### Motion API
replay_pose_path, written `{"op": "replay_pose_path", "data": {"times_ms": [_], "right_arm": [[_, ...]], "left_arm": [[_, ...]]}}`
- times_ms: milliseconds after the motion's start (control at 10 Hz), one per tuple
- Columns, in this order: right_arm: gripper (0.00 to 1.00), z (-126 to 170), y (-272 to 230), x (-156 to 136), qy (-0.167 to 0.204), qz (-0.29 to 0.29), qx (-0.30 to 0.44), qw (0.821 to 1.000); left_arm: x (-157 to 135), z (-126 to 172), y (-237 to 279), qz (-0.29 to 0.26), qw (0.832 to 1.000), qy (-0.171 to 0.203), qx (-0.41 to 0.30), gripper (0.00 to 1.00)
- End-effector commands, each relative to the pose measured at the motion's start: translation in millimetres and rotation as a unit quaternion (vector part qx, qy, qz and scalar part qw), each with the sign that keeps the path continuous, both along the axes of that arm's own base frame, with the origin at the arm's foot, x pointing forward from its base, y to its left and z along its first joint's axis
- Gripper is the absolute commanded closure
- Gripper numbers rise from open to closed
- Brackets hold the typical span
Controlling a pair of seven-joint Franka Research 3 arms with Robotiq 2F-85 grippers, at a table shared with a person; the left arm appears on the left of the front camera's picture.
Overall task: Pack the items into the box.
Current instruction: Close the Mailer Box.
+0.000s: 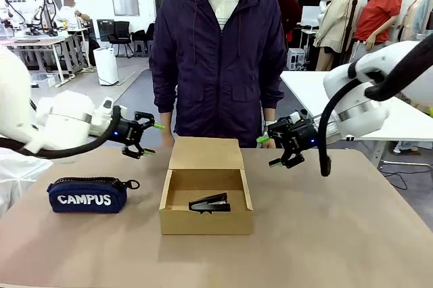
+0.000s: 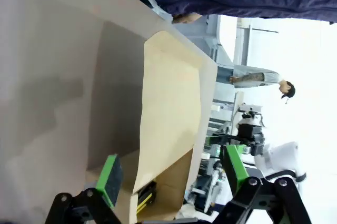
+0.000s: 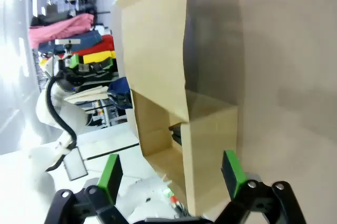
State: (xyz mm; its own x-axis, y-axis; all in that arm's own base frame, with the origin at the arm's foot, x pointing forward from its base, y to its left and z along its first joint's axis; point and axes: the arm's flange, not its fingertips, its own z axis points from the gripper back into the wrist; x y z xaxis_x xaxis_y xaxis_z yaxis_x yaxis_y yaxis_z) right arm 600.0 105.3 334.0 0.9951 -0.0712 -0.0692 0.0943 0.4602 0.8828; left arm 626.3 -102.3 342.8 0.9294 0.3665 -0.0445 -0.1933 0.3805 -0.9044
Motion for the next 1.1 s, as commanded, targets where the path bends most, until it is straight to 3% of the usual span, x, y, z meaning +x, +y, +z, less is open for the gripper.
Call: {"op": "replay_pose_path", "data": {"times_ms": [0,100,300,500,900,1000], "right_arm": [[0.00,-11.4,17.1,31.2,0.008,-0.009,0.020,1.000],[0.00,-26.4,23.1,40.8,0.006,-0.009,0.042,0.999],[0.00,-55.6,35.0,55.9,0.000,-0.003,0.089,0.996],[0.00,-75.1,49.8,65.1,-0.036,-0.031,0.113,0.992],[0.00,-76.2,67.6,75.6,-0.122,-0.071,0.166,0.976],[0.00,-77.0,69.3,77.6,-0.121,-0.076,0.155,0.978]], "left_arm": [[7.1,-24.5,-13.1,0.000,0.999,-0.015,-0.035,0.00],[5.1,-37.1,-20.1,-0.006,0.998,-0.020,-0.058,0.00],[-3.3,-53.0,-34.9,-0.036,0.991,-0.069,-0.109,0.00],[-9.8,-59.2,-41.9,-0.050,0.988,-0.084,-0.123,0.00],[-11.4,-62.5,-46.3,-0.075,0.985,-0.075,-0.138,0.00],[-11.8,-62.4,-47.2,-0.080,0.984,-0.073,-0.140,0.00]]}}
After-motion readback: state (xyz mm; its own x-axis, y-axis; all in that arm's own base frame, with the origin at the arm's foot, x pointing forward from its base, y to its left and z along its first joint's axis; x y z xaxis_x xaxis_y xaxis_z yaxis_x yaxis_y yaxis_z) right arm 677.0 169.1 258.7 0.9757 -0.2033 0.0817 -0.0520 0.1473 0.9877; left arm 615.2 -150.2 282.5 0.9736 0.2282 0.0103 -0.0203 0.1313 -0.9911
